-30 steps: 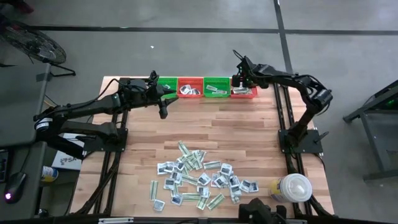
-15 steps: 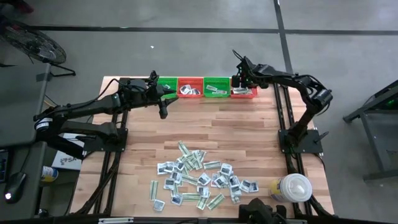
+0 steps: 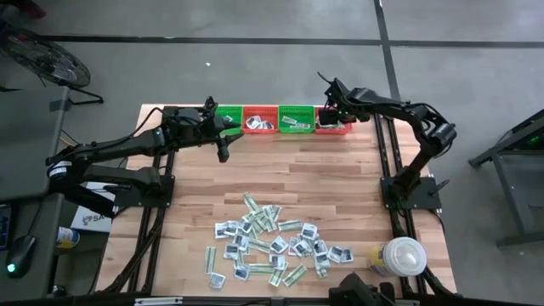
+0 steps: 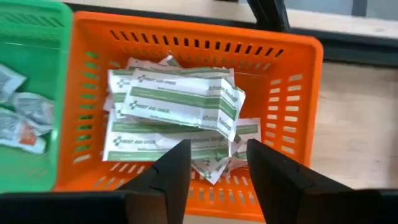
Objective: Pick & Place First Aid Supplies
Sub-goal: Put the green bandage pack in the right orange bin
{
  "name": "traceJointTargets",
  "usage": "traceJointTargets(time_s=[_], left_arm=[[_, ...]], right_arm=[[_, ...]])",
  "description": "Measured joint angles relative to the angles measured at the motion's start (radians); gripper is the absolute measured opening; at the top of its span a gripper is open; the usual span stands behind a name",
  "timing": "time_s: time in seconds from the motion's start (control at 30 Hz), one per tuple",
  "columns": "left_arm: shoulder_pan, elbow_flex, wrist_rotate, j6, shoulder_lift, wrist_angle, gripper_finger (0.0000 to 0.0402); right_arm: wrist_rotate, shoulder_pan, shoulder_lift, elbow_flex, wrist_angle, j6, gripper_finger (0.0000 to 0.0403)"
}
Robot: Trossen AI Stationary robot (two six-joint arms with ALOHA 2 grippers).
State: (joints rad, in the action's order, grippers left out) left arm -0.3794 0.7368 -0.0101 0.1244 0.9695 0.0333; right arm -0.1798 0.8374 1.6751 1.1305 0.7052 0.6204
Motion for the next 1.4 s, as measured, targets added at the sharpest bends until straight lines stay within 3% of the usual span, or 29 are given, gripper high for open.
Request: traceJointTargets(time_s=[0.37, 0.6, 0.83, 1.13, 1.4], left_arm=[[0.000, 0.000, 0.006, -0.027, 0.001, 0.075, 0.0152], [0.003, 0.000, 0.113, -0.069, 0.038, 0.251, 0.0152], [0.098, 0.000, 0.159, -0.085, 0.164, 0.321, 0.0152], [0.237, 0.000, 0.128, -0.314, 0.335, 0.317, 0.0152], [0.284, 0.000, 0.161, -0.423, 0.462, 0.267, 0.0152]], right_arm=[[0.037, 0.000, -0.117, 0.000, 0.002, -0.071, 0.0186], [0.147, -0.005, -0.181, 0.000, -0.018, -0.188, 0.0188], [0.222, -0.043, -0.232, 0.000, -0.068, -0.324, 0.0188], [0.264, -0.101, -0.322, 0.000, -0.101, -0.431, 0.0188], [0.268, -0.148, -0.387, 0.000, -0.104, -0.526, 0.0188]])
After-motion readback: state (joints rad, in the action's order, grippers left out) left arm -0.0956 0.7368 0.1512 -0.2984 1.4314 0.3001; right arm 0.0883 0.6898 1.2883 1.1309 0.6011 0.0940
